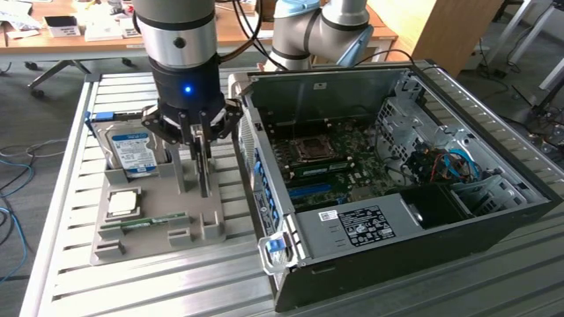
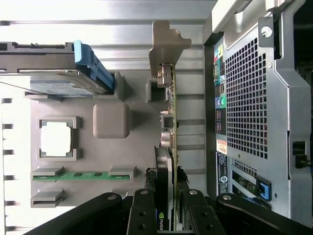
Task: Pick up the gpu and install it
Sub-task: 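Pick up the gpu and move the gpu toward the slot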
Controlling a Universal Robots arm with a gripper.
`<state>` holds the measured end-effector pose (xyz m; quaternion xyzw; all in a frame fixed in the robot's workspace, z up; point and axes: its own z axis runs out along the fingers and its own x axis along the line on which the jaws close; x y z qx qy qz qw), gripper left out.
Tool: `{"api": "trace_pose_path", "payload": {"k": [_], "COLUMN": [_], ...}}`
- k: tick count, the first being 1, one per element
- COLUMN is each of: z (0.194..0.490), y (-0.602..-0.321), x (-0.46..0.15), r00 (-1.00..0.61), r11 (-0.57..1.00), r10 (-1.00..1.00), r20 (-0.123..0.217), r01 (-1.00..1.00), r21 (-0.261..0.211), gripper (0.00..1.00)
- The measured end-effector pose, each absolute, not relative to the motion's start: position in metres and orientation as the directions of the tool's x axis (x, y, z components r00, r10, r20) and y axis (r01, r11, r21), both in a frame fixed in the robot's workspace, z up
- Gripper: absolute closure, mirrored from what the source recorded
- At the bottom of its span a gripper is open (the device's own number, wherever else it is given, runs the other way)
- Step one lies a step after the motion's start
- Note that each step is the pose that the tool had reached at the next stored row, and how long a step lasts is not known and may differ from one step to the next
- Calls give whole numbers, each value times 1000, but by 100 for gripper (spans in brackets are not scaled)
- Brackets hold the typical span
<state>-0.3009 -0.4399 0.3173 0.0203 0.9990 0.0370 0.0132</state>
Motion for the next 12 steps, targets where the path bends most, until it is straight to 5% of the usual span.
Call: {"api": "trace_pose_path", "payload": {"k": [12], "z": [325], "y": [-440], "x": [-301], "r00": [-999], "r11": [996], "r10": [42], "r20": [-25], "r01": [40], "r21": [75], "gripper": [73]}}
